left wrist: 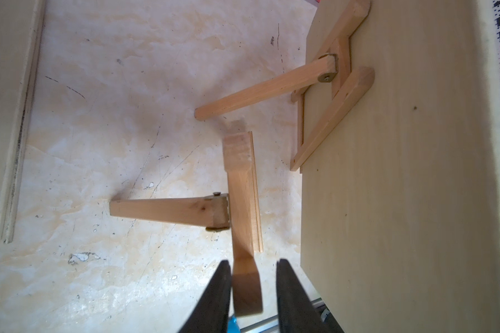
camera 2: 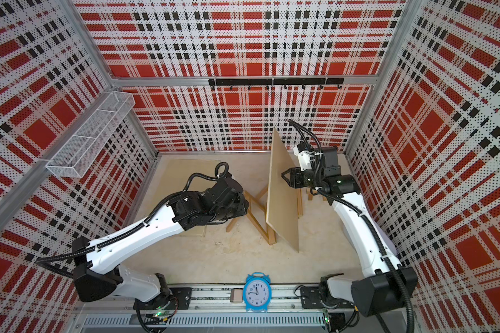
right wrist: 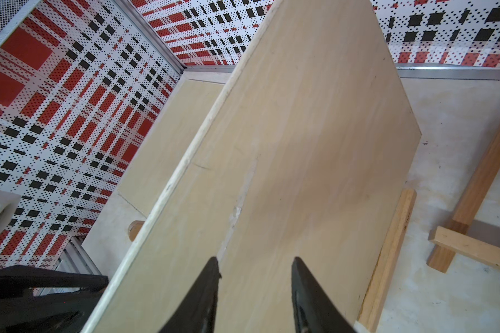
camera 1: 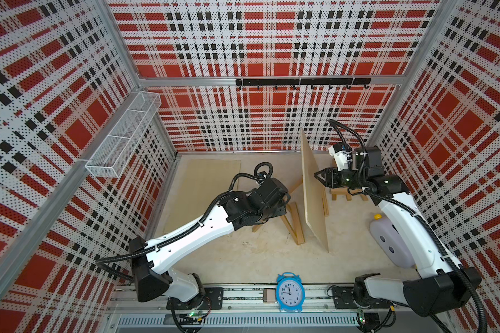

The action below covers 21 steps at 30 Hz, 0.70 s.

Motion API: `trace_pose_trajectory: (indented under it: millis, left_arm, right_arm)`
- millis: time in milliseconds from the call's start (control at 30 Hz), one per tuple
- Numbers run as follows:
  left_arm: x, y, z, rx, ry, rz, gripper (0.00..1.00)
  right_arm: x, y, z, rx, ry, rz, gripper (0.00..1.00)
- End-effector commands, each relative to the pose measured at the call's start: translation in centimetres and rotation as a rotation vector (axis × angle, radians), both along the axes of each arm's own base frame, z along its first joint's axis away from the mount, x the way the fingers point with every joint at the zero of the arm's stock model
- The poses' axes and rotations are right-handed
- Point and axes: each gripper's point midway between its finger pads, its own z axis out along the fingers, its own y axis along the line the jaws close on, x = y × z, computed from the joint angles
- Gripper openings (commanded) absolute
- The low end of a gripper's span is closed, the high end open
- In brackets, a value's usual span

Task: Disassemble the easel
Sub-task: Pick up the easel at the center of the board.

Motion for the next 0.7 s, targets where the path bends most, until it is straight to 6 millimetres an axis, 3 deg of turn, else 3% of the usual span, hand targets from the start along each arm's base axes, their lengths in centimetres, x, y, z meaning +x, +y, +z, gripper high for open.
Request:
trace_pose_trajectory:
  millis: [0,667]
  left_arm:
    - [-1.2,0.2,-1.5,0.035,0.05,-0.004,0.3]
    - [-0.8,-0.5,-2.6,0.067,0.051,0.0,0.27]
  right_arm:
    - [-0.4,0.1,0.7,0.006,-0.037,0.016,0.44]
    - [-1.0,0.0,0.4,0.002,-0.04,0.023,0.44]
